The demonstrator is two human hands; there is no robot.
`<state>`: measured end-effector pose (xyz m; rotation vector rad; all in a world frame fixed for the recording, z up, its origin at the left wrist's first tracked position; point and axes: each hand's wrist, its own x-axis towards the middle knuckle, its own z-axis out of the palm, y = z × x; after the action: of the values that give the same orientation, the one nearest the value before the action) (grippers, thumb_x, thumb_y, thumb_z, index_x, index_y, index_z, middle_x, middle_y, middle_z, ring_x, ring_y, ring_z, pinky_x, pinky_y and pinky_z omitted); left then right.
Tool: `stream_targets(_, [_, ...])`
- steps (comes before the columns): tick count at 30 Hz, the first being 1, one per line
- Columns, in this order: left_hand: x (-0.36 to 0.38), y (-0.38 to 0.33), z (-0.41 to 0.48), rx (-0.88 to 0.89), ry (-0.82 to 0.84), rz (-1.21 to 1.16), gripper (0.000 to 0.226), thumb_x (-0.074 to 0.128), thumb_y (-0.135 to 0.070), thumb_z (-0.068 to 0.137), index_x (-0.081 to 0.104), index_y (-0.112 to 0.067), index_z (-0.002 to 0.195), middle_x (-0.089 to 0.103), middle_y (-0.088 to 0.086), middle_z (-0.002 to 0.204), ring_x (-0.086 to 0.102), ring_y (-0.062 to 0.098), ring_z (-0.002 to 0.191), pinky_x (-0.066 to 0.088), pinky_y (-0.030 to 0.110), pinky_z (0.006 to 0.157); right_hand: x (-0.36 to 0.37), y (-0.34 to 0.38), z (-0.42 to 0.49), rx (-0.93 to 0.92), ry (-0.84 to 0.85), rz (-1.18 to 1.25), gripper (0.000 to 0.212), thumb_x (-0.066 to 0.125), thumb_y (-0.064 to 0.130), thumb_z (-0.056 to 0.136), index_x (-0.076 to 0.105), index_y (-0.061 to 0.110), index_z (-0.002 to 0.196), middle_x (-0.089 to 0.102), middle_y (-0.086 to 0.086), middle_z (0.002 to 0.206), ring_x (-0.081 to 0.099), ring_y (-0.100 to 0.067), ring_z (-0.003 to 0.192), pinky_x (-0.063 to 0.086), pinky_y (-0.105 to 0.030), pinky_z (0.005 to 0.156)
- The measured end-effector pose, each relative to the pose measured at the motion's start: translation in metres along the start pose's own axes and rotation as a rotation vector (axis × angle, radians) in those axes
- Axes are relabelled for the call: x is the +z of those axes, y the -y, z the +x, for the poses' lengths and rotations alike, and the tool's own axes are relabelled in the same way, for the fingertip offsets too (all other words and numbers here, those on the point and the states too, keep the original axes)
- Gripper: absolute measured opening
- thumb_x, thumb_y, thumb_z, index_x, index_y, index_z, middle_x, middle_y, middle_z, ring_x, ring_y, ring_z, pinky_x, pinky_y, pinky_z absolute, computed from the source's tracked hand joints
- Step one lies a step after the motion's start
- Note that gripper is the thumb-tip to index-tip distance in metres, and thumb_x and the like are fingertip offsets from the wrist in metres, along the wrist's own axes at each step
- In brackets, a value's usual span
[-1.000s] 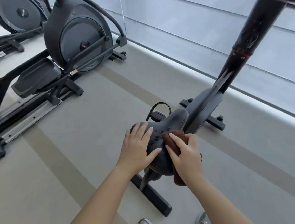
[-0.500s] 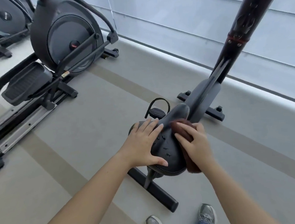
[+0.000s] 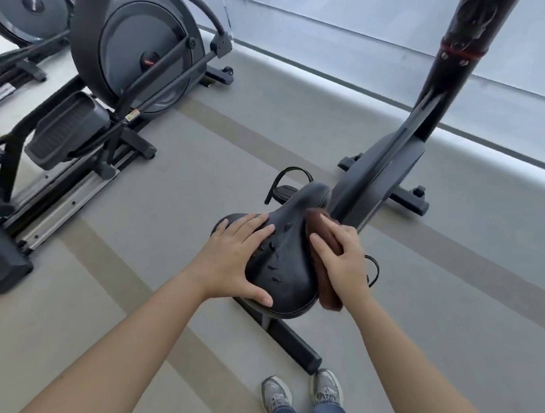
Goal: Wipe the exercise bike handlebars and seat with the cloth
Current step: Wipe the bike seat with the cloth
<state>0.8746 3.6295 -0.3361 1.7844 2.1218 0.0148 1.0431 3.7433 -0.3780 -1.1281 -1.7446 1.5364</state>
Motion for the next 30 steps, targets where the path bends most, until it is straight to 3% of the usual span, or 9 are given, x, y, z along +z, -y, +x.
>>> stream_targets(3, [0.001, -0.001, 0.002, -0.004, -0.028, -0.005, 0.122, 0.047, -0.085, 0.040, 0.032, -0.018, 0.141, 0.023, 0.002, 0.151, 0.017, 0.020, 0.138, 0.016, 0.054, 0.110, -0.007, -0.013, -0.037, -0.040, 0.061, -0.011, 0.032, 0.065, 0.018, 0.083, 0.058, 0.041, 0.105, 0.051, 0.003, 0.104, 0.046, 0.008, 0.099, 0.033, -0.005, 0.084])
stream_targets(6, [0.004, -0.001, 0.004, -0.024, -0.037, -0.023, 0.122, 0.048, -0.085, 0.038, 0.037, -0.017, 0.139, 0.028, 0.003, 0.149, 0.022, 0.022, 0.137, 0.021, 0.057, 0.107, 0.002, -0.007, -0.018, -0.033, -0.067, 0.002, 0.032, 0.066, 0.017, 0.082, 0.061, 0.029, 0.112, 0.048, 0.001, 0.105, 0.045, 0.010, 0.096, 0.031, 0.001, 0.084])
stream_targets(11, [0.010, 0.002, 0.006, -0.026, -0.078, -0.039, 0.119, 0.048, -0.087, 0.038, 0.042, -0.016, 0.134, 0.036, 0.006, 0.145, 0.025, 0.019, 0.132, 0.028, 0.057, 0.103, 0.010, 0.011, 0.054, 0.030, -0.247, 0.113, 0.035, 0.062, 0.024, 0.086, 0.058, 0.020, 0.121, 0.041, 0.003, 0.109, 0.047, 0.000, 0.095, 0.028, 0.006, 0.079])
stream_targets(16, [0.010, 0.002, 0.006, -0.012, -0.100, -0.032, 0.118, 0.047, -0.086, 0.038, 0.045, -0.015, 0.131, 0.039, 0.007, 0.143, 0.033, 0.022, 0.130, 0.031, 0.055, 0.101, -0.006, 0.000, 0.000, 0.032, 0.008, 0.036, 0.030, 0.065, 0.019, 0.083, 0.060, 0.031, 0.110, 0.054, -0.001, 0.107, 0.049, 0.012, 0.095, 0.033, 0.002, 0.081])
stream_targets(19, [0.009, 0.003, 0.006, 0.014, -0.108, -0.021, 0.117, 0.047, -0.087, 0.039, 0.046, -0.013, 0.131, 0.039, 0.007, 0.143, 0.035, 0.026, 0.130, 0.033, 0.056, 0.100, -0.014, -0.007, -0.046, 0.031, 0.076, -0.011, 0.030, 0.067, 0.017, 0.081, 0.062, 0.035, 0.104, 0.057, -0.001, 0.101, 0.049, 0.007, 0.095, 0.037, -0.009, 0.084])
stream_targets(21, [0.007, 0.004, 0.005, 0.024, -0.123, -0.024, 0.118, 0.048, -0.085, 0.039, 0.044, -0.014, 0.133, 0.037, 0.005, 0.144, 0.030, 0.022, 0.132, 0.030, 0.055, 0.102, -0.006, 0.000, -0.037, 0.029, 0.022, -0.064, 0.028, 0.068, 0.022, 0.081, 0.063, 0.037, 0.104, 0.057, -0.001, 0.100, 0.049, 0.006, 0.094, 0.035, -0.009, 0.083])
stream_targets(25, [-0.001, 0.009, 0.003, 0.069, -0.110, -0.040, 0.120, 0.048, -0.084, 0.037, 0.037, -0.019, 0.138, 0.029, -0.002, 0.148, 0.017, 0.013, 0.132, 0.022, 0.044, 0.107, 0.020, 0.027, 0.032, 0.017, -0.244, -0.139, 0.031, 0.065, 0.029, 0.083, 0.062, 0.029, 0.114, 0.045, 0.000, 0.103, 0.047, -0.001, 0.088, 0.026, 0.007, 0.076])
stream_targets(27, [-0.006, 0.016, 0.002, 0.106, -0.048, -0.024, 0.124, 0.046, -0.084, 0.034, 0.030, -0.023, 0.141, 0.021, -0.006, 0.150, 0.014, 0.012, 0.134, 0.017, 0.039, 0.107, 0.025, 0.034, 0.051, 0.023, -0.296, -0.183, 0.034, 0.063, 0.029, 0.084, 0.059, 0.025, 0.118, 0.040, 0.000, 0.104, 0.045, -0.006, 0.091, 0.027, 0.003, 0.076])
stream_targets(30, [-0.011, 0.029, 0.003, 0.180, 0.023, -0.024, 0.122, 0.045, -0.083, 0.036, 0.023, -0.028, 0.143, 0.015, -0.011, 0.152, 0.013, 0.012, 0.136, 0.016, 0.036, 0.106, 0.016, 0.033, 0.028, 0.031, -0.194, -0.270, 0.035, 0.064, 0.029, 0.084, 0.059, 0.029, 0.118, 0.046, -0.003, 0.106, 0.047, -0.009, 0.095, 0.028, -0.009, 0.082])
